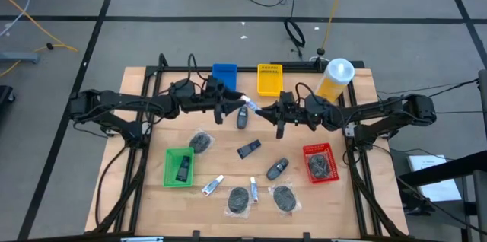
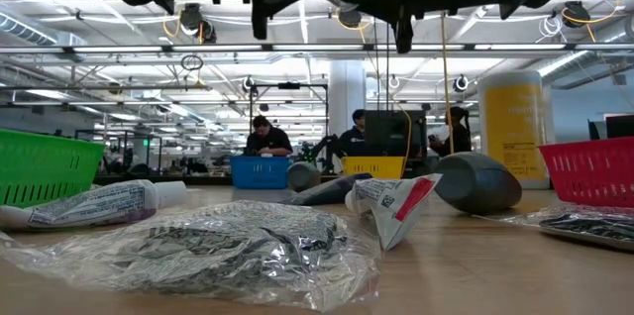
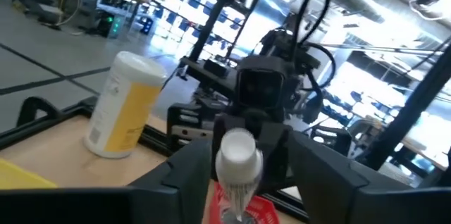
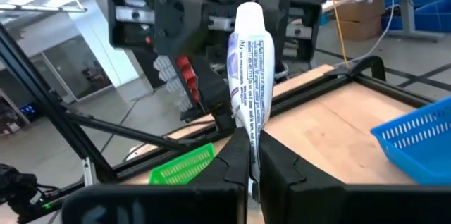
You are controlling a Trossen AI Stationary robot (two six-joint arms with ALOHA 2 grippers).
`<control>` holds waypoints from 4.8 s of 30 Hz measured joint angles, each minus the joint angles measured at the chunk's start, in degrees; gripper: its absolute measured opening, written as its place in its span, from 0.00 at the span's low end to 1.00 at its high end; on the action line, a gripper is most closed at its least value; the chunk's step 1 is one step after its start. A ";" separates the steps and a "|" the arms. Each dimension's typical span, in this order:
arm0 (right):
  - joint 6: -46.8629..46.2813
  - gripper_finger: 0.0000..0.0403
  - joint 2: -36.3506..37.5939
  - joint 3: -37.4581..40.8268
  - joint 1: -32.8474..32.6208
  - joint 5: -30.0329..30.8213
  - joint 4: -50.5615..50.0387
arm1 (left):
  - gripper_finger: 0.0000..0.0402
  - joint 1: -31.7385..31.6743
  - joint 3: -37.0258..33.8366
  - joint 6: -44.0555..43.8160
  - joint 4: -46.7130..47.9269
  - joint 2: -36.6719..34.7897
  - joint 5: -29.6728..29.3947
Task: Pick & Place Travel size toiletries
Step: Put the white toothpaste into the blue basket, then put the blue shaving cream into the green basket
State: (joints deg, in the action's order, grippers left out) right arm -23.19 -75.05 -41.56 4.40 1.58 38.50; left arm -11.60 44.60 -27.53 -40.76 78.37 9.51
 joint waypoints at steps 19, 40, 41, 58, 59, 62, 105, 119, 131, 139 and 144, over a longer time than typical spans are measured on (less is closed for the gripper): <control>-1.11 0.01 -4.07 -0.04 -0.02 -1.67 7.03 | 0.24 0.09 0.00 -1.50 -4.41 -0.02 1.02; -1.19 0.01 -5.97 0.02 -0.02 -0.13 11.46 | 0.24 -0.13 0.02 -0.83 -2.64 -0.05 2.53; -1.16 0.01 -5.97 0.02 -0.02 -0.13 11.46 | 0.23 -0.13 0.02 -0.83 -2.64 -0.07 2.53; 0.29 0.03 -5.95 0.02 -0.02 -0.10 11.41 | 0.16 -0.17 0.02 0.42 -2.64 -0.07 2.38; 0.29 0.05 -5.95 0.01 -0.02 -0.12 11.37 | 0.15 -0.35 0.02 0.65 -2.65 -0.07 2.55; 0.18 0.15 -5.95 0.00 0.04 0.19 10.88 | 0.11 -1.21 0.02 1.68 -2.21 -0.07 3.03; -6.20 0.53 -5.90 -0.02 2.25 -0.36 4.44 | 0.24 -30.31 0.00 6.45 29.05 5.66 -3.55; -6.01 0.53 -5.90 -0.02 2.21 -5.89 4.41 | 0.51 -30.16 0.00 9.08 27.87 4.37 0.28; 7.77 0.51 -5.90 -12.49 1.40 -12.38 -22.25 | 0.52 -24.70 0.01 9.30 47.44 -13.34 3.99; 18.27 0.52 -5.92 -15.85 1.11 -17.57 -38.02 | 0.52 -15.59 0.02 2.44 72.51 -24.89 3.17; 25.20 0.54 -8.33 -15.96 0.05 -18.09 -44.66 | 0.52 -8.28 0.02 -1.64 78.71 -27.45 -0.64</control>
State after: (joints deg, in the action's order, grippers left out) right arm 2.01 -83.38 -57.52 4.45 -16.52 -6.16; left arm -19.88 44.62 -29.17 37.95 50.91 8.87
